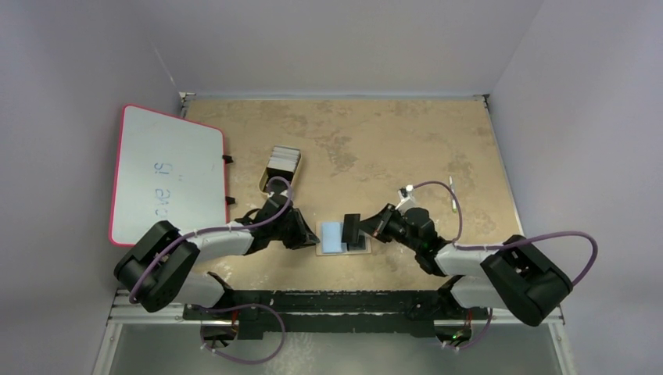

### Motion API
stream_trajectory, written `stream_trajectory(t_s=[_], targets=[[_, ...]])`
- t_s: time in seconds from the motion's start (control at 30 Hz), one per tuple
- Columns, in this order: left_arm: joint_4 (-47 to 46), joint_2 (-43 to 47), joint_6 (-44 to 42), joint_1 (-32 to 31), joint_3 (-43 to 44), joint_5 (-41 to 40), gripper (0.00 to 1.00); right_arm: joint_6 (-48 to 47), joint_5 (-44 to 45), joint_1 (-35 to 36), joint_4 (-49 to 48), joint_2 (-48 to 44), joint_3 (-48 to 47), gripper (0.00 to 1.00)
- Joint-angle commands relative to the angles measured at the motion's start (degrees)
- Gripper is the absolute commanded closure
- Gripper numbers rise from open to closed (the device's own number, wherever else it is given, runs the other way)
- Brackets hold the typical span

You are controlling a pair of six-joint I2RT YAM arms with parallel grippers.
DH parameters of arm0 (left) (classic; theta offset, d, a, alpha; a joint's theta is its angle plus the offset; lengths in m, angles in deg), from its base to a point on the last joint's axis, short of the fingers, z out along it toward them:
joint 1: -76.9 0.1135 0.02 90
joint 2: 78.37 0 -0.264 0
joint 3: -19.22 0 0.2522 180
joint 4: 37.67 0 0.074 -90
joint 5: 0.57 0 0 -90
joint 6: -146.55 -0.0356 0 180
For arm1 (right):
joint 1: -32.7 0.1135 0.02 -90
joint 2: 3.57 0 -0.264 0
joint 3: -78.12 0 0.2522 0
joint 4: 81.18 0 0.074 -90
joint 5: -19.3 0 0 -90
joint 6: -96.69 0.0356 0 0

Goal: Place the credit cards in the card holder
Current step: Insert the credit card into the card holder.

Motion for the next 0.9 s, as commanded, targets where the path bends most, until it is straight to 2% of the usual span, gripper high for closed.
stream_trajectory(t_s=[0.0,0.67,0.87], targets=[[-2.23,0.11,0.88,-0.46,-1.05,-0.11,0.82,-0.98,2.5,-0.29,-2.64,1.96,0.6,1.0],[-3.8,-1.66,1.76,-0.48,-1.31,0.71,0.82,-3.0,3.14,-0.36,-8.36,8.22,1.66,1.0],[-3.86,-1.81,1.97,-0.47,-1.55,0.58,0.82,-5.42,3.86,-0.35,-7.03,7.62,1.29,1.0]])
